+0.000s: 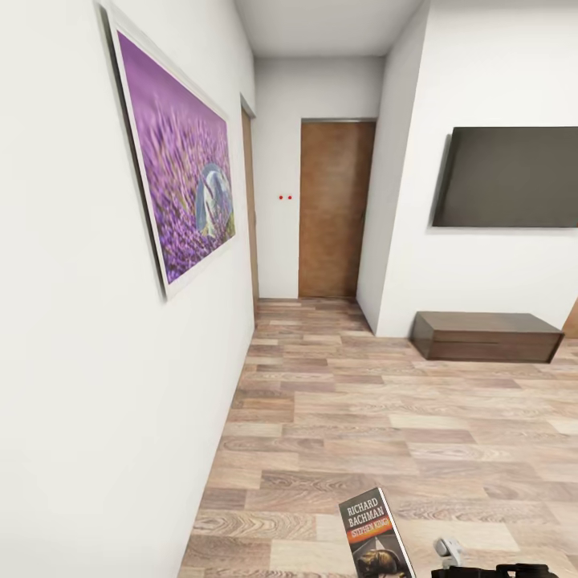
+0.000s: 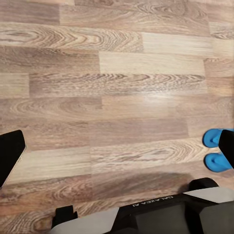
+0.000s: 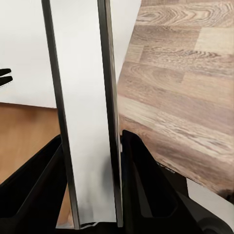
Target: In the bedroom, move the book from the bed onto either nightstand, and place the two sandals side by side next to the bed.
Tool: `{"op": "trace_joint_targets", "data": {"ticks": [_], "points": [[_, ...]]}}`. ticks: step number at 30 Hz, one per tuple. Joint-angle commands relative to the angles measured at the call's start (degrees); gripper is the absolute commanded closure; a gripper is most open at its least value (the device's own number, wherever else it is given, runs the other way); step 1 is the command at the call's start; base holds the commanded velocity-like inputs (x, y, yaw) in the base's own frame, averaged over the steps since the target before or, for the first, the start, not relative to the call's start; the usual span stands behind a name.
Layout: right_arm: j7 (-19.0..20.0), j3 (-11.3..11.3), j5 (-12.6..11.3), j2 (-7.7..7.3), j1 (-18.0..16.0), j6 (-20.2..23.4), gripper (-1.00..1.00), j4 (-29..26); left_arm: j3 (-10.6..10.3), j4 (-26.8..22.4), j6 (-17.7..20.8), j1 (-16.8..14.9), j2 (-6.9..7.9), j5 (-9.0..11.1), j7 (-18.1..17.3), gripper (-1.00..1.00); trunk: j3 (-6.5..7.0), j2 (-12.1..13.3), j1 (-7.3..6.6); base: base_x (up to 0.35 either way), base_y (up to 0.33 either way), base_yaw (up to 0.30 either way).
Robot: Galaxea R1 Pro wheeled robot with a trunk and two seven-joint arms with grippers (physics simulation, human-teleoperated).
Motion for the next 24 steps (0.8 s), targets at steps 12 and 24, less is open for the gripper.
{"op": "trace_joint_targets", "data": {"ticks": [12,24], "points": [[0.0,0.3,-0.5,-0.05,0.0,0.5,1.00,0.0,0.4,0.1,-0.2,0.0,0.01,-0.6,-0.1,-1.00,-0.02,0.0,0.04,0.278,0.106,0.000],[0.0,0.3,-0.5,-0.05,0.0,0.5,1.00,0.0,0.4,0.1,-0.2,0.0,0.01,-0.6,-0.1,-1.00,-0.02,0.0,0.04,0.328,0.003,0.000]]}}
